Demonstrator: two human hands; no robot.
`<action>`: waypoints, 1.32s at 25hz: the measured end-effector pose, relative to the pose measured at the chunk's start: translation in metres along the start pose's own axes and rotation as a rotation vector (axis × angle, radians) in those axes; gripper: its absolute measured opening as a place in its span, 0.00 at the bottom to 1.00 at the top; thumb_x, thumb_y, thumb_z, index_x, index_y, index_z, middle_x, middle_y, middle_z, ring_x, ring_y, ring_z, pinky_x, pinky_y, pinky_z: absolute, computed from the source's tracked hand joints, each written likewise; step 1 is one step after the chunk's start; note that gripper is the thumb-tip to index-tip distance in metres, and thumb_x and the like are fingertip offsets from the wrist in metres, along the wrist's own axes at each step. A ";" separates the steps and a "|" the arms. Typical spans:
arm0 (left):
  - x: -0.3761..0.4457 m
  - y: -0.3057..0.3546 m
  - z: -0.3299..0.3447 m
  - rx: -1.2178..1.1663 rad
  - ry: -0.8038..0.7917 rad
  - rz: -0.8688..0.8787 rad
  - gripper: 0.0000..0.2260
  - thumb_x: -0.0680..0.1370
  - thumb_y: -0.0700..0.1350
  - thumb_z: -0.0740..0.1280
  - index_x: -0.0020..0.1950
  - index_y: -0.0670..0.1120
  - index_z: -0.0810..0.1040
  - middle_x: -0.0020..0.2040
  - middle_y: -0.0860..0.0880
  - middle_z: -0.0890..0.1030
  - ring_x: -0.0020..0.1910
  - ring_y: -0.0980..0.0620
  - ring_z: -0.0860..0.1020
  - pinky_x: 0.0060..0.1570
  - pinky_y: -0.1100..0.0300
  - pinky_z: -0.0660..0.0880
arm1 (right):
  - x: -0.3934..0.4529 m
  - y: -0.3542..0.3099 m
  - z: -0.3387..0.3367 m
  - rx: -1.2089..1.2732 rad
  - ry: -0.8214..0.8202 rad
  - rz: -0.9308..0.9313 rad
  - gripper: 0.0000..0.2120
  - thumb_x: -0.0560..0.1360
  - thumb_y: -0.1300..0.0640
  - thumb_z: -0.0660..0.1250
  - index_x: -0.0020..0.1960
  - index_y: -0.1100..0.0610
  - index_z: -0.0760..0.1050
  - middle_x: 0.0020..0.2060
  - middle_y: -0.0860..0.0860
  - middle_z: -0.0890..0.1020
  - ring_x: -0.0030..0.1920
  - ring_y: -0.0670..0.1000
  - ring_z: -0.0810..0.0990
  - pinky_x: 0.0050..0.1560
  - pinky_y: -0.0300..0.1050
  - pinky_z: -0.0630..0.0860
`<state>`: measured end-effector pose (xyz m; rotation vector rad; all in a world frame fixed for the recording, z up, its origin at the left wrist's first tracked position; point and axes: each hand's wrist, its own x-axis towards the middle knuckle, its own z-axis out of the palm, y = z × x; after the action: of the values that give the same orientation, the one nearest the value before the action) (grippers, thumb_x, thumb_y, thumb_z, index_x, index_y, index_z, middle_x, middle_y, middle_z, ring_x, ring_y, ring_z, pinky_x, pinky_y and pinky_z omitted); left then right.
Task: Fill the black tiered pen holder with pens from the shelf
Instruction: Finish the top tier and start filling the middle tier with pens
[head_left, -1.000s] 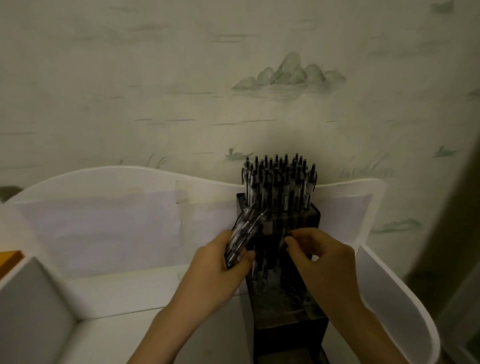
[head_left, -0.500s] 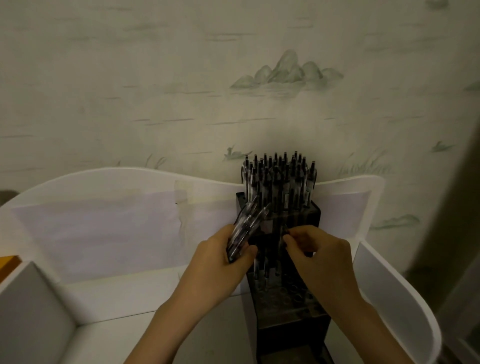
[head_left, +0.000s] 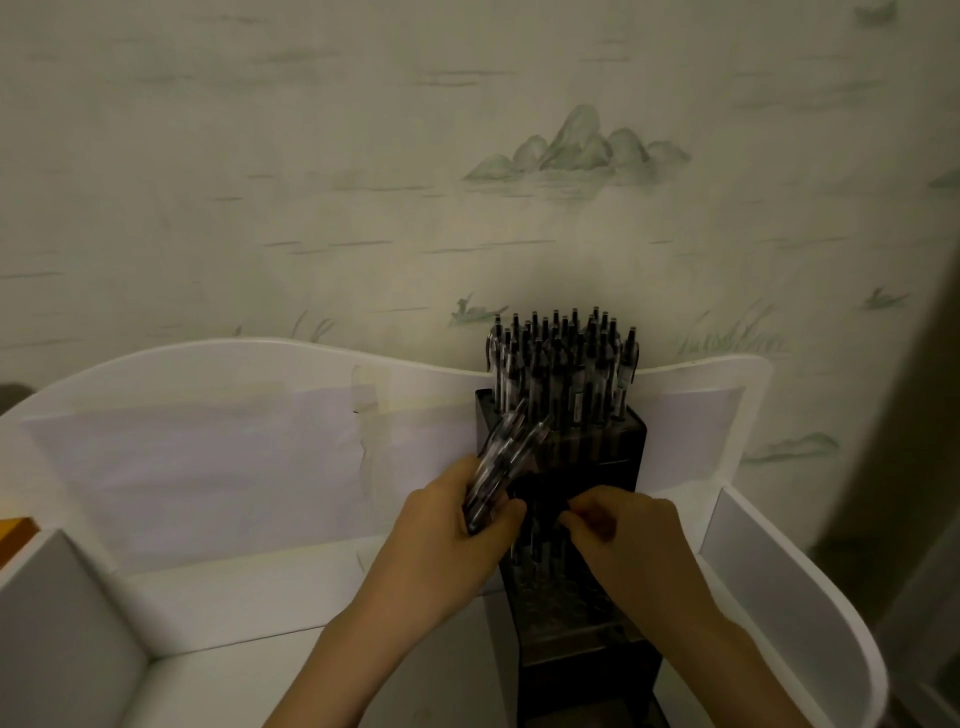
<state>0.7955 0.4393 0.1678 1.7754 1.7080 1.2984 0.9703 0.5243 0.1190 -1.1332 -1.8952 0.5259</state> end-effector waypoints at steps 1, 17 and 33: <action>0.000 0.000 0.001 0.000 -0.005 -0.002 0.07 0.77 0.47 0.69 0.41 0.54 0.73 0.30 0.60 0.75 0.27 0.64 0.72 0.28 0.73 0.65 | 0.000 -0.001 -0.002 -0.003 -0.006 0.007 0.06 0.73 0.56 0.74 0.49 0.52 0.84 0.35 0.37 0.78 0.35 0.33 0.77 0.40 0.19 0.69; -0.002 0.009 0.017 -0.108 -0.159 0.021 0.04 0.78 0.51 0.68 0.52 0.58 0.78 0.42 0.54 0.82 0.39 0.58 0.80 0.39 0.62 0.76 | 0.000 -0.043 -0.039 0.968 -0.190 0.238 0.12 0.67 0.55 0.72 0.49 0.55 0.86 0.44 0.59 0.86 0.45 0.56 0.85 0.43 0.43 0.81; -0.003 0.003 0.013 -0.103 -0.169 -0.001 0.07 0.76 0.59 0.65 0.40 0.59 0.75 0.28 0.56 0.73 0.26 0.60 0.71 0.28 0.65 0.66 | 0.006 -0.029 -0.050 1.038 -0.062 0.273 0.08 0.64 0.57 0.74 0.43 0.58 0.85 0.40 0.59 0.85 0.36 0.52 0.84 0.39 0.40 0.80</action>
<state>0.8082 0.4406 0.1621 1.7703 1.5228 1.1772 0.9954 0.5119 0.1702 -0.6480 -1.1903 1.4827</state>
